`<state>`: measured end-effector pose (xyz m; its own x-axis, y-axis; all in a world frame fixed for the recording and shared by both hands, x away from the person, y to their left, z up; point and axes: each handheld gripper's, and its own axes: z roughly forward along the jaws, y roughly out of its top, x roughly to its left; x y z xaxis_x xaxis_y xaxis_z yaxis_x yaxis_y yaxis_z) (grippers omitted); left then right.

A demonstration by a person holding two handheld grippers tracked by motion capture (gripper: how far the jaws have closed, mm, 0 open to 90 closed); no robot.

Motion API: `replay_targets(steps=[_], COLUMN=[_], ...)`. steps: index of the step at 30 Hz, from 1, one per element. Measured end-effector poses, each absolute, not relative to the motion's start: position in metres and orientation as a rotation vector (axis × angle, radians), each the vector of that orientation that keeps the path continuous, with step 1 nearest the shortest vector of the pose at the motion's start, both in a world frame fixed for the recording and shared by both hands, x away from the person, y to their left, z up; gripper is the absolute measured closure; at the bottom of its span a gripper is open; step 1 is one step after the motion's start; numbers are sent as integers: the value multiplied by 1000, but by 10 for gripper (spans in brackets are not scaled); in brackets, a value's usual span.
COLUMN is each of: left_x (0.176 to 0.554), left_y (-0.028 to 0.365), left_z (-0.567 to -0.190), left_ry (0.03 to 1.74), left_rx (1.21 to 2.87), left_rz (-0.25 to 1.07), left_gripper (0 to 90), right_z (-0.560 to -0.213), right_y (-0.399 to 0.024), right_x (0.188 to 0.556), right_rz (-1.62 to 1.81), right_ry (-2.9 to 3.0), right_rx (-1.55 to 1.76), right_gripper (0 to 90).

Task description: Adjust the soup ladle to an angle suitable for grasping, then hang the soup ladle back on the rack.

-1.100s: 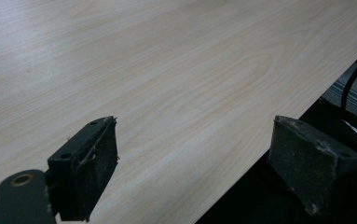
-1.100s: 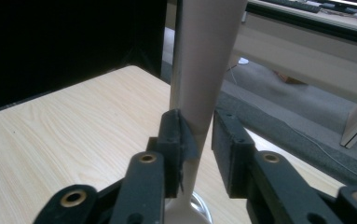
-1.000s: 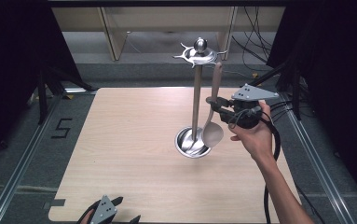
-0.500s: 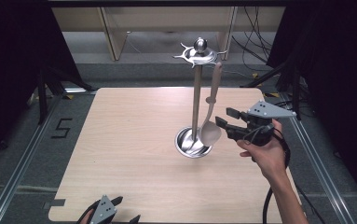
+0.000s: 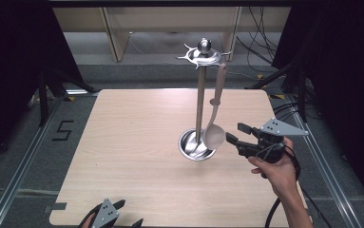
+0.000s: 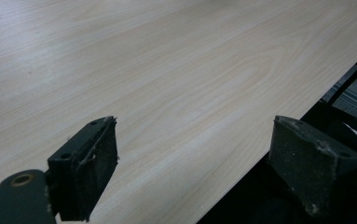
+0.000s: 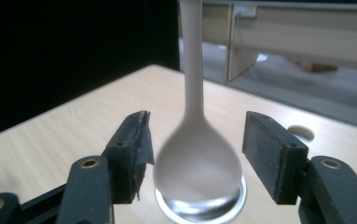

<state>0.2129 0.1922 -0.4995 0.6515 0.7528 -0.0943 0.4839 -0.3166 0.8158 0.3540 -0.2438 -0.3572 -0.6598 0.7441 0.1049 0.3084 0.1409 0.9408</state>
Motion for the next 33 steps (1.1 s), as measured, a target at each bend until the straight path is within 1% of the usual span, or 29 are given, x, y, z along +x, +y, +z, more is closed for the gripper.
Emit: replay_targets(steps=[8, 10, 11, 18, 19, 20, 23, 26, 27, 29, 30, 31, 33], left_x=[214, 215, 214, 212, 213, 213, 212, 212, 212, 213, 212, 212, 211], left_y=[194, 196, 194, 193, 196, 195, 193, 194, 193, 195, 193, 194, 193], left_z=[-500, -500, -500, -500, -499, -499, -500, -499, -500, -499, -500, -500, -500], left_ry=[974, 967, 975, 966, 940, 942, 963, 960, 954, 947, 967, 957, 970], left_rx=[1976, 2005, 1973, 1980, 2019, 2018, 1986, 2001, 1972, 2019, 1988, 2003, 1973], left_rz=[374, 389, 373, 380, 396, 397, 386, 396, 383, 401, 386, 396, 381], left_gripper=[149, 149, 149, 149, 149, 149, 149, 149, 149, 149, 149, 149, 149], right_z=[-374, -378, -380, -389, -390, -391, -394, -398, -399, -400, -402, -403, -406], right_y=[-257, -258, -260, -263, -264, -265, -271, -277, -280, -283, -287, -287, -291], right_x=[351, 351, 352, 348, 348, 345, 344, 340, 339, 334, 336, 333, 333], right_rz=[1468, 1478, 1468, 1462, 1455, 1458, 1455, 1450, 1440, 1435, 1429, 1429, 1425], right_ry=[2043, 2061, 2065, 2088, 2082, 2085, 2080, 2080, 2079, 2080, 2073, 2075, 2079], right_rx=[1031, 1058, 1040, 1096, 1084, 1125, 1095, 1095, 1107, 1164, 1130, 1177, 1180], right_gripper=[400, 398, 397, 388, 388, 388, 386, 385, 385, 385, 384, 384, 384])
